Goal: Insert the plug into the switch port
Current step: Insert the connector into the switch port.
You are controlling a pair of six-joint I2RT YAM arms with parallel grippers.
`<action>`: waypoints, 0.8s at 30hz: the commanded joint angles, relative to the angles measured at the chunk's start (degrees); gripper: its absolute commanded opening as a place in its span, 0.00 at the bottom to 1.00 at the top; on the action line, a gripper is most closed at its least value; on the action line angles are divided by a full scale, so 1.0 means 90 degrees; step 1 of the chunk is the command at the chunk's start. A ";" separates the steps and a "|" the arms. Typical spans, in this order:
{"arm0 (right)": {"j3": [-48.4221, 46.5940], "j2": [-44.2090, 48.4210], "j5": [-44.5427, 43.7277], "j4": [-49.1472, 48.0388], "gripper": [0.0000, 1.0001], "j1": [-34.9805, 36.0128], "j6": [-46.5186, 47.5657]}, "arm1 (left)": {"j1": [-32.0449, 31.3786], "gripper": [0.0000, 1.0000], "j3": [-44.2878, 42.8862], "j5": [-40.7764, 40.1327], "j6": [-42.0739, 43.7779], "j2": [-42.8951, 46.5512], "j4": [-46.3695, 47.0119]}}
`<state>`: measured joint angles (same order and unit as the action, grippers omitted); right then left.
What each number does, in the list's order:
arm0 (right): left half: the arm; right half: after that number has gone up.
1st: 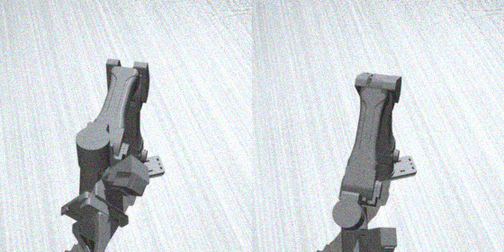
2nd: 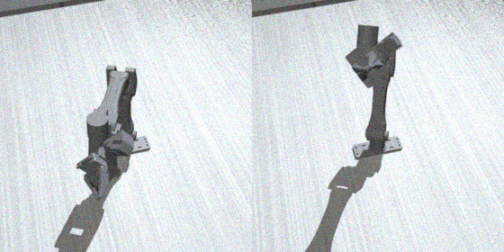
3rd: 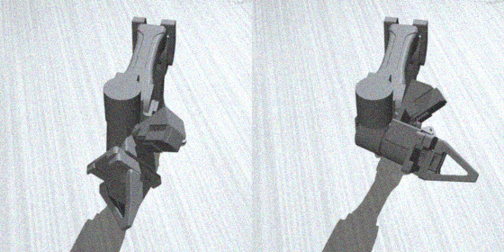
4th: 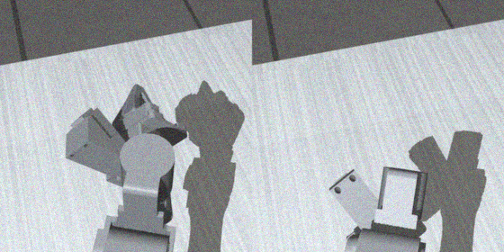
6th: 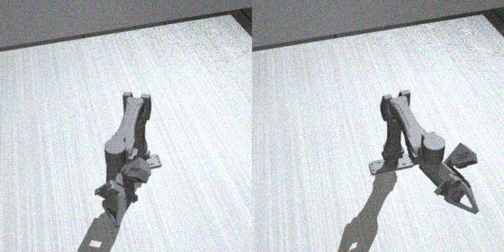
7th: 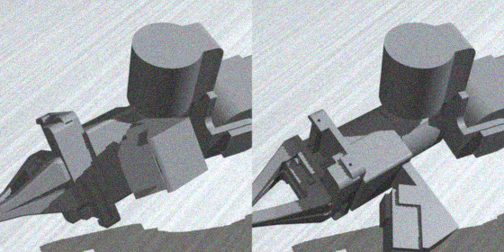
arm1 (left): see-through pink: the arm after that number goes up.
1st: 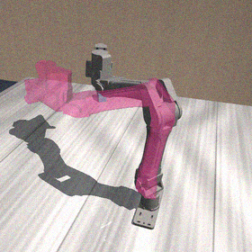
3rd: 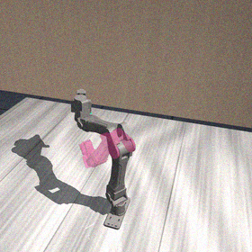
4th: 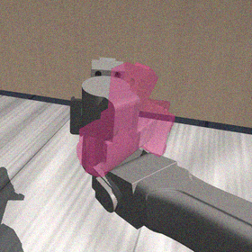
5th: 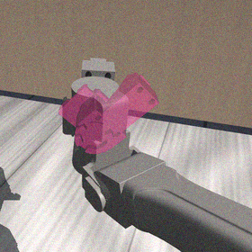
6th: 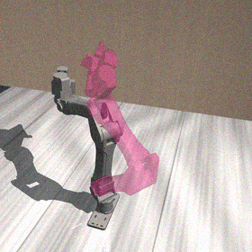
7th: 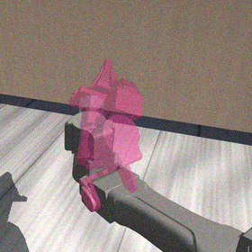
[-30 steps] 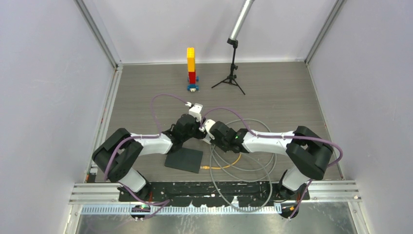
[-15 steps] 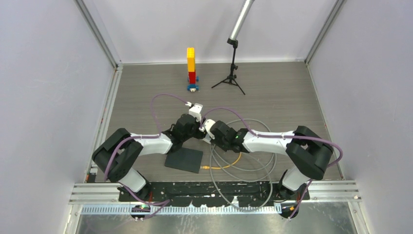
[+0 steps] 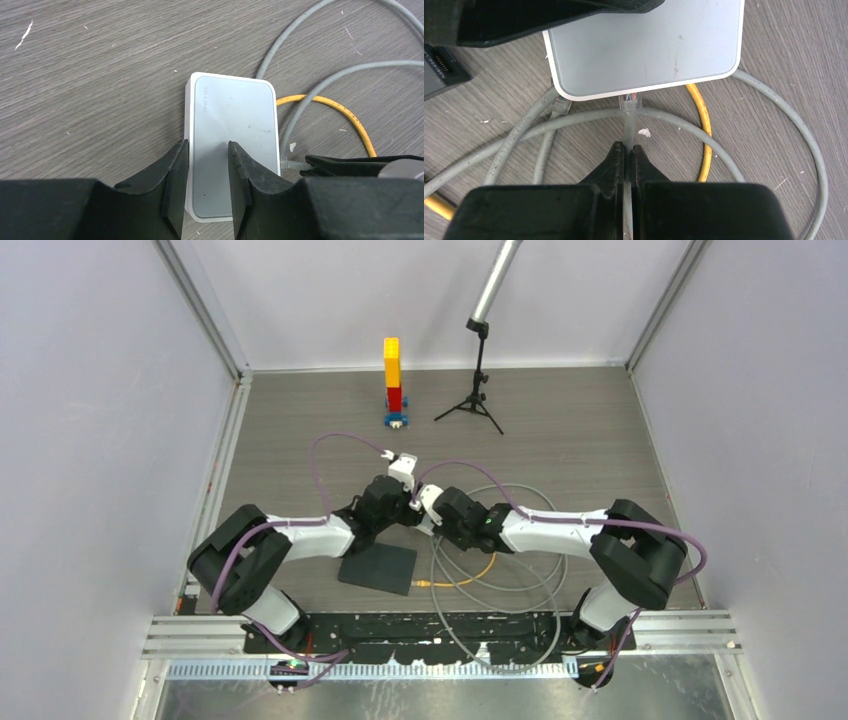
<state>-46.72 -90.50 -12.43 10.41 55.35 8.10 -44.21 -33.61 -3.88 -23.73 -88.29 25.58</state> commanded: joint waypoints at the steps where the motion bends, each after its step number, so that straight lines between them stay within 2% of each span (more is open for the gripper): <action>1: -0.0335 0.0585 0.0277 -0.2246 0.01 0.0050 -0.0087 | -0.0831 0.34 -0.0060 0.1707 0.0165 0.0056 -0.0511; 5: -0.0333 0.0687 0.0324 -0.1629 0.00 0.0050 -0.0237 | -0.0777 0.34 -0.0040 0.1644 0.0173 -0.0042 -0.0509; 20: 0.0051 0.1211 0.0082 -0.0430 0.00 0.0049 -0.0661 | -0.0713 0.34 -0.0016 0.1583 0.0178 -0.0165 -0.0461; 24: 0.0113 0.1317 -0.0064 -0.0576 0.00 0.0058 -0.0636 | -0.0713 0.42 -0.0084 0.1599 0.0097 0.0126 -0.0382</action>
<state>-43.75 -82.28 -10.92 18.44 55.44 3.70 -47.20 -33.63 0.51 -22.00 -88.16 25.23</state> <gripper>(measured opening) 0.058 0.389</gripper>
